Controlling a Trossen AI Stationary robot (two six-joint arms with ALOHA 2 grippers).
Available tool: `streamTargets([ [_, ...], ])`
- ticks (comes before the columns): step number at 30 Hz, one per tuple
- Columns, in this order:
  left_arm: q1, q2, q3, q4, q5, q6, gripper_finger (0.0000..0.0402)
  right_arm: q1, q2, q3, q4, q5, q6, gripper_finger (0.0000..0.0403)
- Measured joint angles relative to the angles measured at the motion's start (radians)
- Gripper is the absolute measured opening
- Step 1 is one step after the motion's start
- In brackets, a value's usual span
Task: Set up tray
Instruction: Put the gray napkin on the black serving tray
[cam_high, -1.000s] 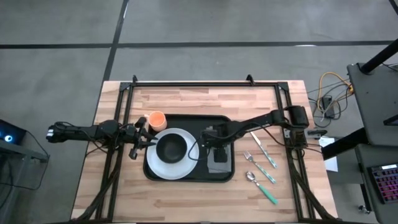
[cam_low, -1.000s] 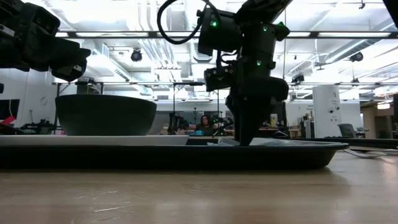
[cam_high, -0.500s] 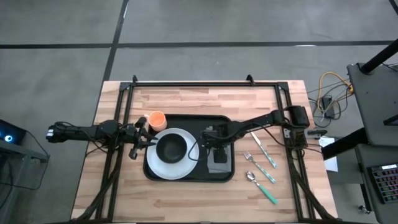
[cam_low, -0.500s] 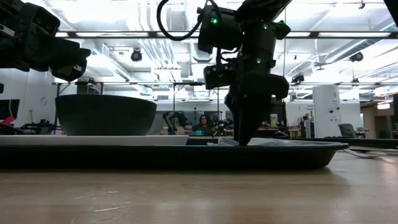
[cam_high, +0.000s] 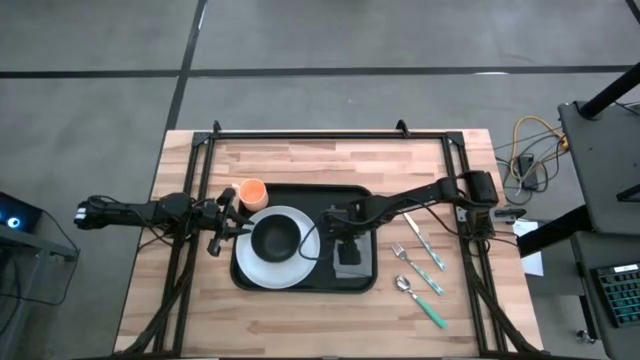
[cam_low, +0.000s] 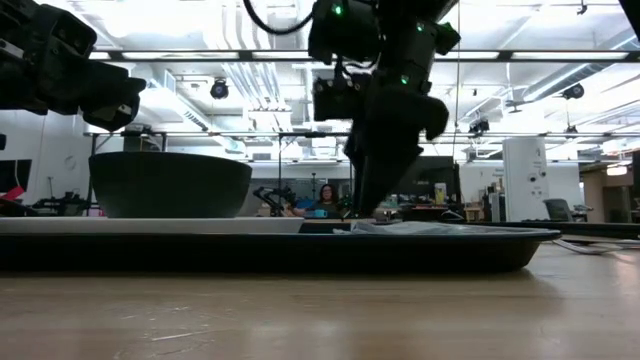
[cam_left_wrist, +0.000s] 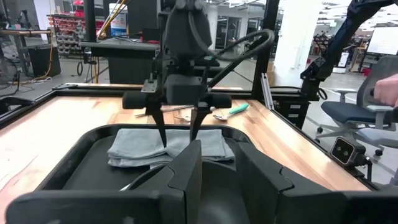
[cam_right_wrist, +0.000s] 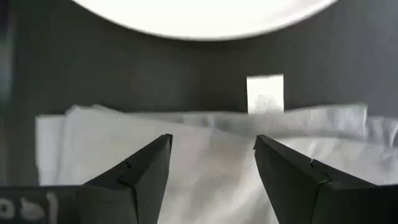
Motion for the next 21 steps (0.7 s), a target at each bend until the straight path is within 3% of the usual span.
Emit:
streamTargets([
  [21,0.000,0.000,0.000,0.000,0.000,0.000,0.0080,0.015,0.025,-0.038,0.033,-0.016,0.006,0.0219],
])
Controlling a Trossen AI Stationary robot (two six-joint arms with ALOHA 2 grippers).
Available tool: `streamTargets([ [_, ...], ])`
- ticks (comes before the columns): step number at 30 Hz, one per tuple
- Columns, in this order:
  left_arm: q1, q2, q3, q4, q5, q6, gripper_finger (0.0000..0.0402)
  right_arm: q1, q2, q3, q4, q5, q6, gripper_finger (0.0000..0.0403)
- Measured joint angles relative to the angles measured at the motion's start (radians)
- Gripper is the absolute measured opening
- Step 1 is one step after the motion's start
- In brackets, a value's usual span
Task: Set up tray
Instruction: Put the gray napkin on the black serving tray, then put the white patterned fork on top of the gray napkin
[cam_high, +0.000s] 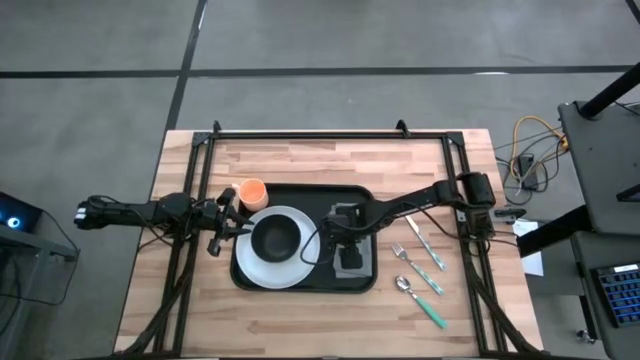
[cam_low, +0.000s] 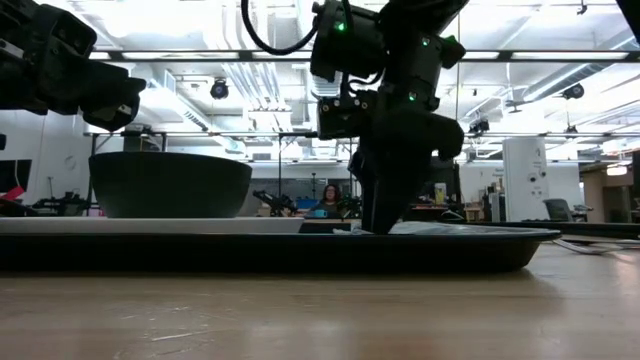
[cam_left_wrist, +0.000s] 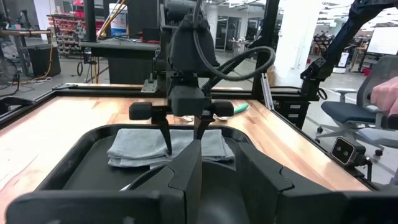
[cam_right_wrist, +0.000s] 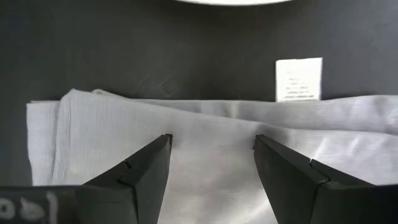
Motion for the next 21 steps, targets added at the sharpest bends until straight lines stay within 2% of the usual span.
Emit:
streamTargets([
  [12,0.000,0.000,0.000,0.000,0.000,0.000,0.0080,0.000,0.030,-0.004,0.017,-0.029,-0.002,0.0219],
  [21,0.000,0.000,0.000,0.000,0.000,0.000,0.0080,0.001,-0.013,0.011,0.013,-0.036,-0.002,0.0219],
])
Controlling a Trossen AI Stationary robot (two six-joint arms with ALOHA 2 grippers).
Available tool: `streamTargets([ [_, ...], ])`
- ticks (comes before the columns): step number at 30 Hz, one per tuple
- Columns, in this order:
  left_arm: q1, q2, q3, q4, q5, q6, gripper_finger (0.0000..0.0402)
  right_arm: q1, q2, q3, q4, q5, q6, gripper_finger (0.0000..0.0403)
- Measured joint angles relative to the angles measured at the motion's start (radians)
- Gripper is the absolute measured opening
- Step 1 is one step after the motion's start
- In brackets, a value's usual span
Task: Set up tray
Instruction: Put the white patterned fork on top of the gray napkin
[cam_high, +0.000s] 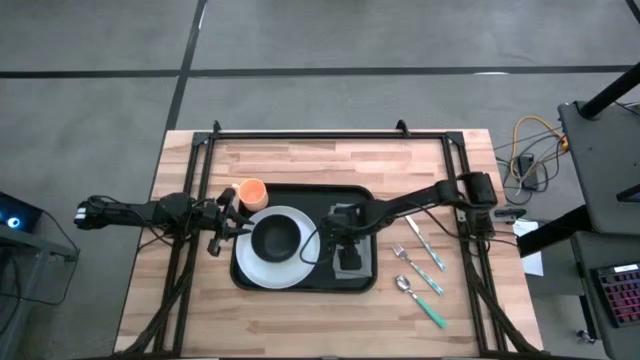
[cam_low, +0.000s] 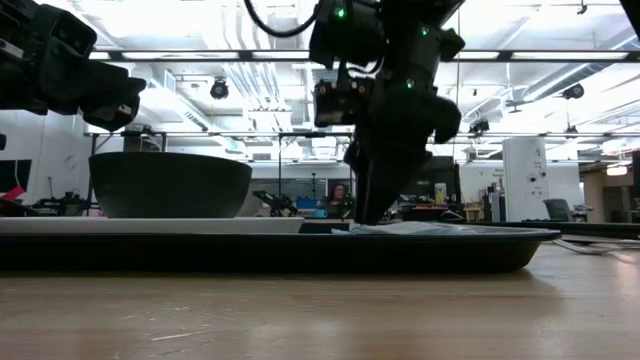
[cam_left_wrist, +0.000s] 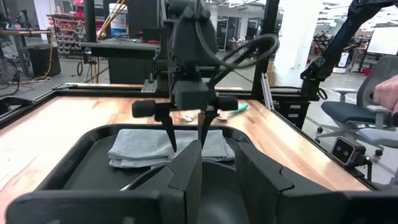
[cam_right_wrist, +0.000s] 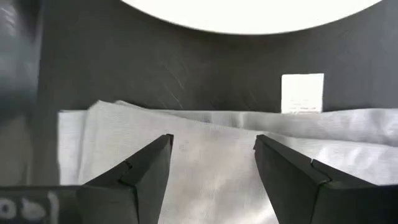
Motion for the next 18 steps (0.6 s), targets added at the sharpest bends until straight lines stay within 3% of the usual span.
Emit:
streamTargets([
  [18,0.000,0.013,0.000,0.000,0.000,0.000,0.0080,0.007,-0.106,-0.009,-0.197,0.010,0.206,0.0219],
])
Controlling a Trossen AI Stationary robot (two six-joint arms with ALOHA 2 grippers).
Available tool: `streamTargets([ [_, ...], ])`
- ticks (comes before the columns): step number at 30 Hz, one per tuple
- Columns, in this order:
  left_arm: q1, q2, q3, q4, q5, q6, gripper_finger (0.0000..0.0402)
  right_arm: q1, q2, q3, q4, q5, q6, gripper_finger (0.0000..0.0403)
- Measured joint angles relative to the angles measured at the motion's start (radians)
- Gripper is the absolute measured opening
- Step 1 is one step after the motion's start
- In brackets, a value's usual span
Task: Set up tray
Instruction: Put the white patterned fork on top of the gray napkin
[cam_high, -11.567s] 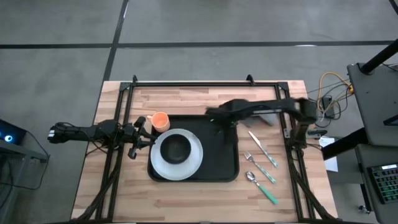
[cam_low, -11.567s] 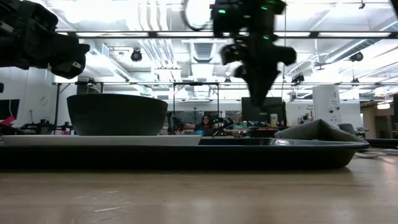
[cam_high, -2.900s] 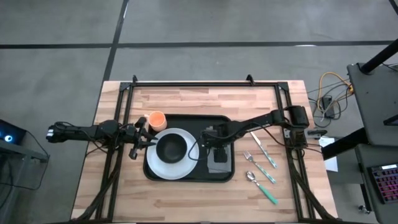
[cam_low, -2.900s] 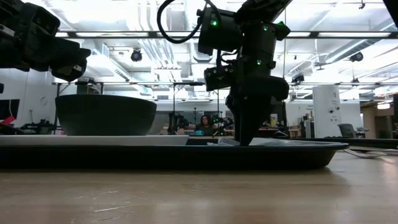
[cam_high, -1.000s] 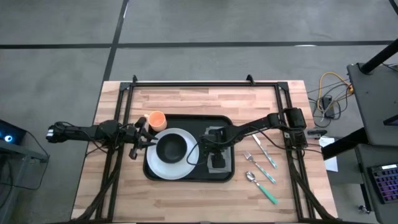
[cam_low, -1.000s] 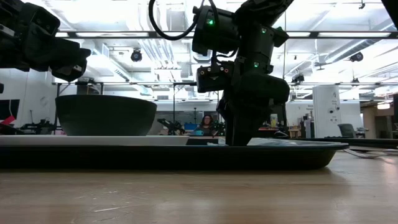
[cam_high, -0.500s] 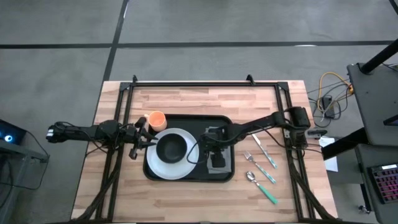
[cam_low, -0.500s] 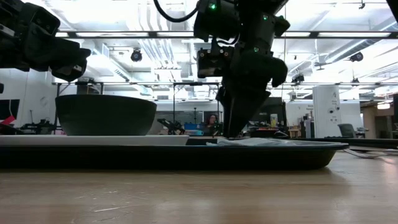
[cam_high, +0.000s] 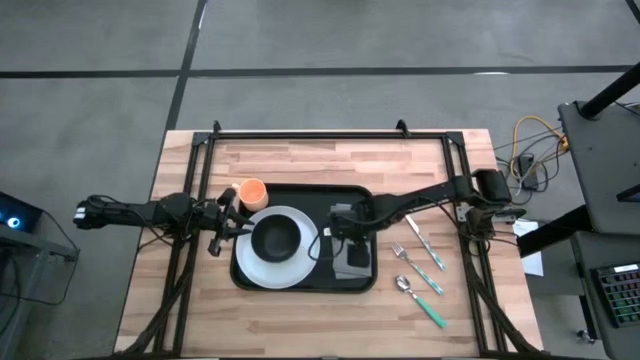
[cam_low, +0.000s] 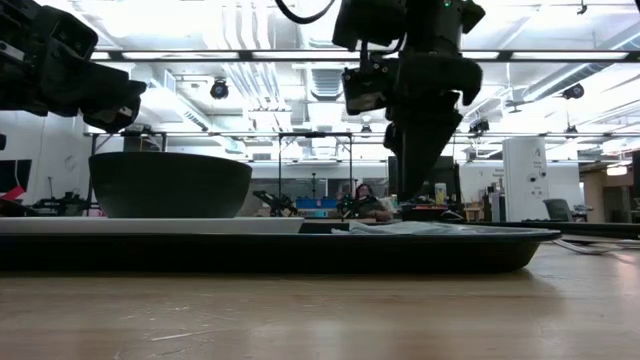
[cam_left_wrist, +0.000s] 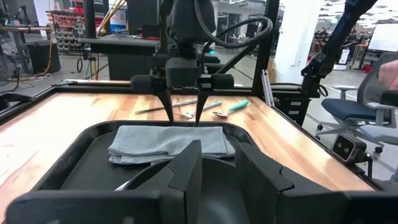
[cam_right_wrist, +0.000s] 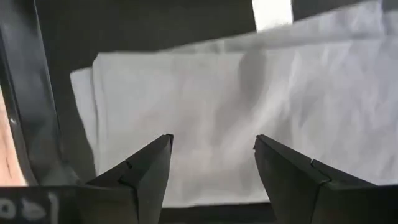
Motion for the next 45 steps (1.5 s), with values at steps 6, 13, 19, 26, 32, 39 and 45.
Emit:
streamTargets([
  [6,0.000,0.001,0.000,0.000,0.000,0.000,0.0080,0.031,-0.005,-0.006,-0.060,-0.006,0.086,0.0219],
  [13,0.000,0.005,0.000,0.000,0.000,0.000,0.0080,0.100,-0.005,-0.007,-0.125,-0.007,0.186,0.0219],
  [19,0.000,0.006,0.000,0.000,0.000,0.000,0.0080,0.174,-0.005,-0.008,-0.140,-0.007,0.282,0.0219],
  [26,0.000,0.006,0.000,0.000,0.000,0.000,0.0080,0.263,-0.046,-0.030,-0.144,0.032,0.419,0.0219],
  [32,0.000,0.007,0.000,0.000,0.000,0.000,0.0080,0.336,-0.124,-0.089,-0.145,0.081,0.584,0.0219],
  [39,0.000,0.010,0.000,0.000,0.000,0.000,0.0080,0.380,-0.218,-0.219,-0.145,0.080,0.813,0.0219],
  [45,0.000,0.013,0.000,0.000,0.000,0.000,0.0080,0.400,-0.327,-0.358,-0.133,0.049,0.982,0.0219],
])
